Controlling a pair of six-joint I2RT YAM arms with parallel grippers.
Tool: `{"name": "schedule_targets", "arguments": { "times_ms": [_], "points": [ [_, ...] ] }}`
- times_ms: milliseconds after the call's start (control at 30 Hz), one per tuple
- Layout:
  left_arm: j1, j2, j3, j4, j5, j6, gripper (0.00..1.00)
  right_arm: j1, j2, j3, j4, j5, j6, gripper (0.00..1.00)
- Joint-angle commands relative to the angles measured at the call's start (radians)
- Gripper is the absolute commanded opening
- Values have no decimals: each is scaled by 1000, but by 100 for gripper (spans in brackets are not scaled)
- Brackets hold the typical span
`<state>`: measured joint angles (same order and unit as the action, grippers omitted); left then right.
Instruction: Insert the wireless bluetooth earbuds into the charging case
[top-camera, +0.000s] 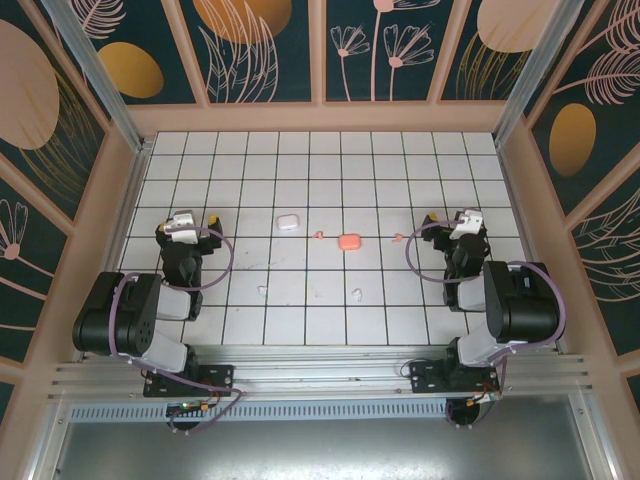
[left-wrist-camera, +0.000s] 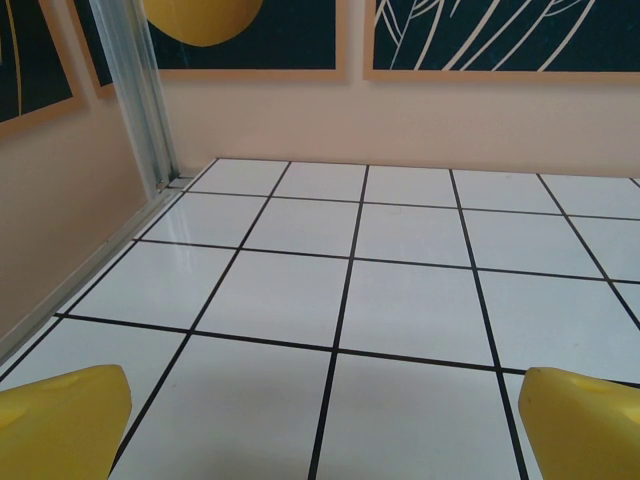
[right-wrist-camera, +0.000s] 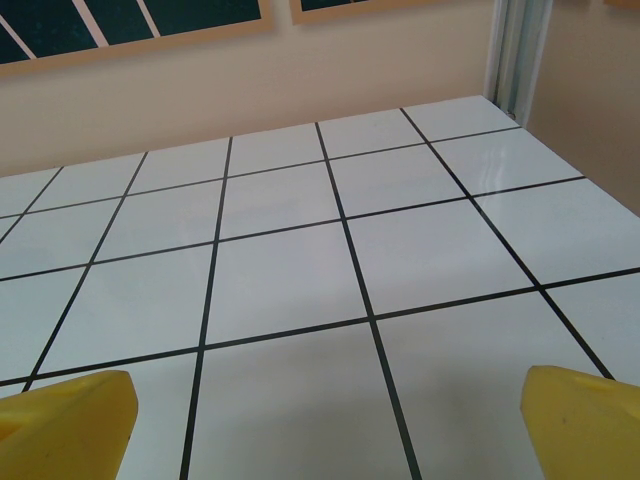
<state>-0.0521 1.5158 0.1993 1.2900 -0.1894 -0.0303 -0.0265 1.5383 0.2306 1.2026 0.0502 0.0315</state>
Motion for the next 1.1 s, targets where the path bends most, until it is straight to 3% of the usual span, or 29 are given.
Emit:
{"name": "schedule_targets", "arguments": {
  "times_ms": [0,700,767,867,967,1067],
  "points": [
    [7,2,15,22,13,-14,99,1,4,1,50,-26,-8,99],
    [21,-14,38,-30,-3,-39,99,1,-11,7,27,-30,-11,99],
    [21,-40,51,-75,1,-36,98,7,-61,46,-81,-29,-17,99],
    [21,-133,114,-263,-27,-59,99,9,-140,221,-492,8,75,99],
    [21,-199,179,-441,-39,-84,99,16,-110,407,-826,-30,144,92],
    [21,-222,300,-699,-59,-143,98,83,-63,525,-1024,-55,141,88]
  ]
}}
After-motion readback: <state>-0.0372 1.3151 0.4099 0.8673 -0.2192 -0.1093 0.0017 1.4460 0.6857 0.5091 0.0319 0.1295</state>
